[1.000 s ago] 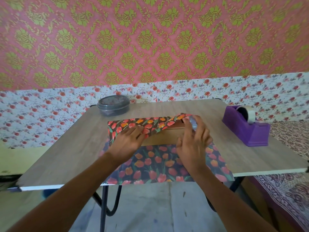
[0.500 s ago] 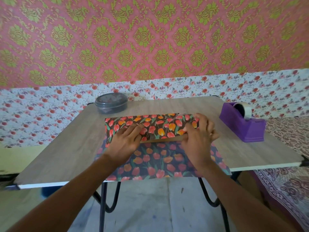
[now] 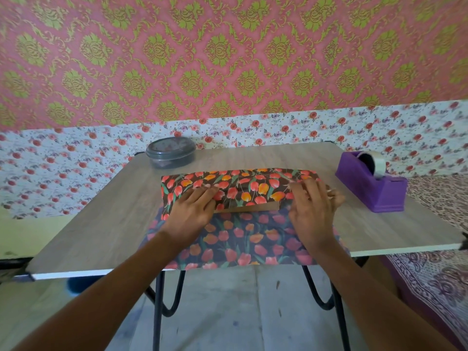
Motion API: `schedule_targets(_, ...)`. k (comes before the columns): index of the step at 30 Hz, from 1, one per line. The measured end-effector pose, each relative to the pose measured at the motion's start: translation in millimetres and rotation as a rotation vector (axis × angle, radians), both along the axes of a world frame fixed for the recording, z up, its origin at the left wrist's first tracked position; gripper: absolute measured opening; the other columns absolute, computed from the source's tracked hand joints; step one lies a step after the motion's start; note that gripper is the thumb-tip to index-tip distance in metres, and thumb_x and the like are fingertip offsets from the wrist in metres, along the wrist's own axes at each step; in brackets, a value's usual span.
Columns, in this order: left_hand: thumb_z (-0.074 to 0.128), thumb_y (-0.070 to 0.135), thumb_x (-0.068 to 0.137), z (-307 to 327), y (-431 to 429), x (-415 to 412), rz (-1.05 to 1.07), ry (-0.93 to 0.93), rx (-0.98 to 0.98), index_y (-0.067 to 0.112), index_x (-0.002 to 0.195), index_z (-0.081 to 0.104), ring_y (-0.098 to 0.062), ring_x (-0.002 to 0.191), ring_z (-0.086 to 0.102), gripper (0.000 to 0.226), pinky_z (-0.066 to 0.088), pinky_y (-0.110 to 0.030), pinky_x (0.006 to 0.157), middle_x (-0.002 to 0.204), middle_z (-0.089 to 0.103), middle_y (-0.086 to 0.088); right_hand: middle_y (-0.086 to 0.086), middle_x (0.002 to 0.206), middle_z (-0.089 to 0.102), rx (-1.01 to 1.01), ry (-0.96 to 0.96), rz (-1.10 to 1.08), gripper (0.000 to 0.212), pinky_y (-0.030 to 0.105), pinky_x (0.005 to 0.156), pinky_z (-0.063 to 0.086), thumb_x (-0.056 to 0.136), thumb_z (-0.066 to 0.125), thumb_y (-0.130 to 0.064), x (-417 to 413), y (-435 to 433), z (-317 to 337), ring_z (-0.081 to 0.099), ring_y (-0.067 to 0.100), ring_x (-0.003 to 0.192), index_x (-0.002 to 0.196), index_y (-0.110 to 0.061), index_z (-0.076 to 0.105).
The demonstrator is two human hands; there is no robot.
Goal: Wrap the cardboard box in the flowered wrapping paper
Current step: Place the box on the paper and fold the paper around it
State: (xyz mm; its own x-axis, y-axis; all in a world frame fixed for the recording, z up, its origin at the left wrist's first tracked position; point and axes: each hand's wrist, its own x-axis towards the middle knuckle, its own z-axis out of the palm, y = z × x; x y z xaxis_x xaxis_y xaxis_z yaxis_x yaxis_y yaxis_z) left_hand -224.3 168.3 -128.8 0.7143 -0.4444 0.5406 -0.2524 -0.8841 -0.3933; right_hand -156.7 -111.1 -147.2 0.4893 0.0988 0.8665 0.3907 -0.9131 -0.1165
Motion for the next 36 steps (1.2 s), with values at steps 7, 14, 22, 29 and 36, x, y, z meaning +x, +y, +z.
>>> schedule_targets(7,0.086,-0.008,0.065,3,5,-1,-0.07,-0.016,-0.006,-0.005,0.095,0.072,-0.042,0.105,0.07,0.033,0.06,-0.049,0.082,0.12,0.069,-0.024,0.006,0.094,0.061,-0.168,0.18,-0.003,0.044,0.041,0.075,0.02,0.052,0.078,0.013,2,1,-2,0.06,0.031,0.093,0.086,-0.014,0.075)
schedule_targets(14,0.084,0.002,0.074,1,11,-7,-0.013,0.045,-0.064,-0.003,0.104,0.07,-0.042,0.121,0.061,0.033,0.055,-0.052,0.097,0.135,0.059,-0.026,0.016,0.107,0.06,-0.09,0.278,-0.036,0.05,0.047,0.078,0.041,0.057,0.078,0.016,5,1,1,0.058,0.035,0.098,0.1,-0.008,0.071)
schedule_targets(22,0.079,0.0,0.08,-4,37,-13,0.017,0.084,-0.137,0.004,0.126,0.063,-0.039,0.118,0.057,0.049,0.058,-0.049,0.081,0.138,0.055,-0.02,0.01,0.099,0.059,-0.179,0.331,-0.191,0.039,0.045,0.078,0.039,0.064,0.078,-0.002,2,1,5,0.056,0.031,0.089,0.101,-0.01,0.069)
schedule_targets(29,0.085,-0.002,0.068,-6,45,-12,-0.006,0.073,-0.201,0.01,0.128,0.055,-0.034,0.112,0.054,0.068,0.058,-0.045,0.075,0.133,0.052,-0.015,0.009,0.101,0.056,-0.179,0.476,-0.281,0.035,0.045,0.085,0.037,0.069,0.083,-0.021,3,3,3,0.055,0.028,0.091,0.101,-0.012,0.07)
schedule_targets(36,0.081,0.005,0.076,1,49,-14,0.177,0.102,-0.288,0.008,0.134,0.052,-0.037,0.105,0.055,0.065,0.057,-0.048,0.064,0.122,0.054,-0.018,0.02,0.101,0.063,-0.187,0.431,-0.172,0.051,0.045,0.069,0.055,0.066,0.087,-0.018,7,-9,23,0.066,0.038,0.079,0.107,0.002,0.066)
